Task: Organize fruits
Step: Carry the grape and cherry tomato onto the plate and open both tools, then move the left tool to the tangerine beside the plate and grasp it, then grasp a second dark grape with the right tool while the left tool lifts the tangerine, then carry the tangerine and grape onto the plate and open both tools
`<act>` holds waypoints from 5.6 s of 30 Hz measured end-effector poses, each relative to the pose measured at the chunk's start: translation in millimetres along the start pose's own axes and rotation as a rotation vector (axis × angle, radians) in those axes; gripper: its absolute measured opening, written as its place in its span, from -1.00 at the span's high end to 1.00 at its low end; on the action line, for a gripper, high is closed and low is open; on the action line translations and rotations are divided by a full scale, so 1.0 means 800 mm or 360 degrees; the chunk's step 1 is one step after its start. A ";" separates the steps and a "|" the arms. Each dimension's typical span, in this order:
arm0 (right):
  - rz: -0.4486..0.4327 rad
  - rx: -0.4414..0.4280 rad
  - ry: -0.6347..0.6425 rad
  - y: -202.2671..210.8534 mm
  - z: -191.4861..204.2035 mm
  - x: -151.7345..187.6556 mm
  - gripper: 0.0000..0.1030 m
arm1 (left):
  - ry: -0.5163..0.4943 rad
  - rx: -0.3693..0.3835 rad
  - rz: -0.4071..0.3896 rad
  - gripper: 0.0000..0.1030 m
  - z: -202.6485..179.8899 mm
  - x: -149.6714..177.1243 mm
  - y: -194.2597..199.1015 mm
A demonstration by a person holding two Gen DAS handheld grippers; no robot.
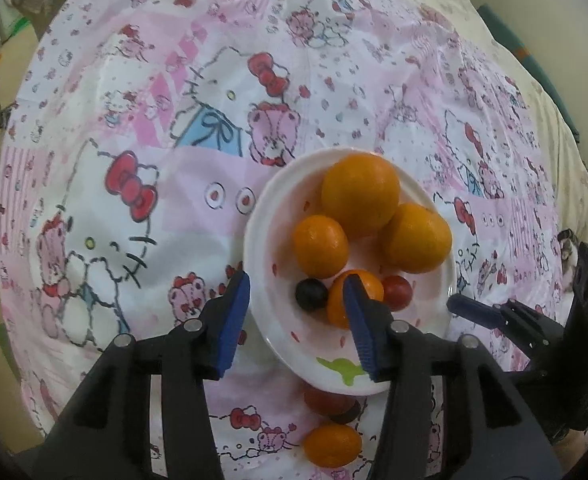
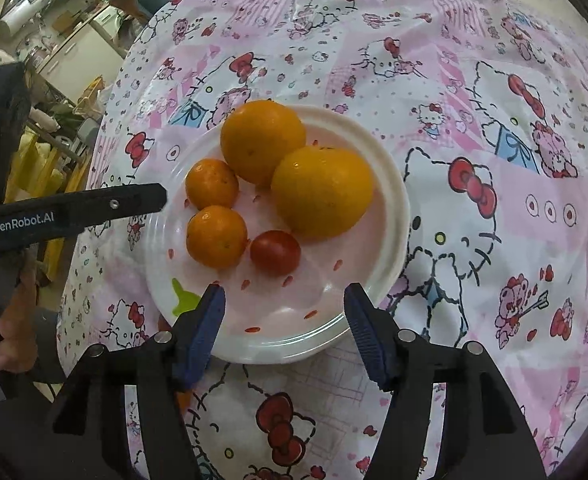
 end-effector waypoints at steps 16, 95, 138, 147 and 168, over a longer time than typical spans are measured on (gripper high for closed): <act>-0.0052 0.0020 -0.0086 0.016 -0.014 0.000 -0.26 | -0.0096 -0.0149 -0.0069 -0.26 0.011 0.006 0.018; -0.0022 -0.0134 -0.0331 0.043 0.019 0.104 -0.26 | -0.0061 -0.0227 0.0076 0.24 0.036 0.118 0.070; 0.0095 -0.0032 0.0259 -0.025 0.089 0.102 0.49 | -0.0084 -0.0344 0.0115 0.24 0.050 0.123 0.039; -0.0049 -0.0073 0.0089 0.037 0.052 0.091 0.49 | -0.0162 -0.0302 0.0016 0.24 0.026 0.100 0.051; -0.0172 0.0116 0.0005 0.043 -0.033 0.006 0.49 | -0.0132 -0.0047 0.0088 0.23 -0.016 0.027 -0.009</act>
Point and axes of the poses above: each gripper's, at about its wrist camera, not at the fingertips, and y roughly against the way its jaws point, z to its left, x to its underside, the point moved 10 cm from there along -y, roughly the way its jaws point, and after that the axes turned 3 degrees about -y, right-handed, at the moved point
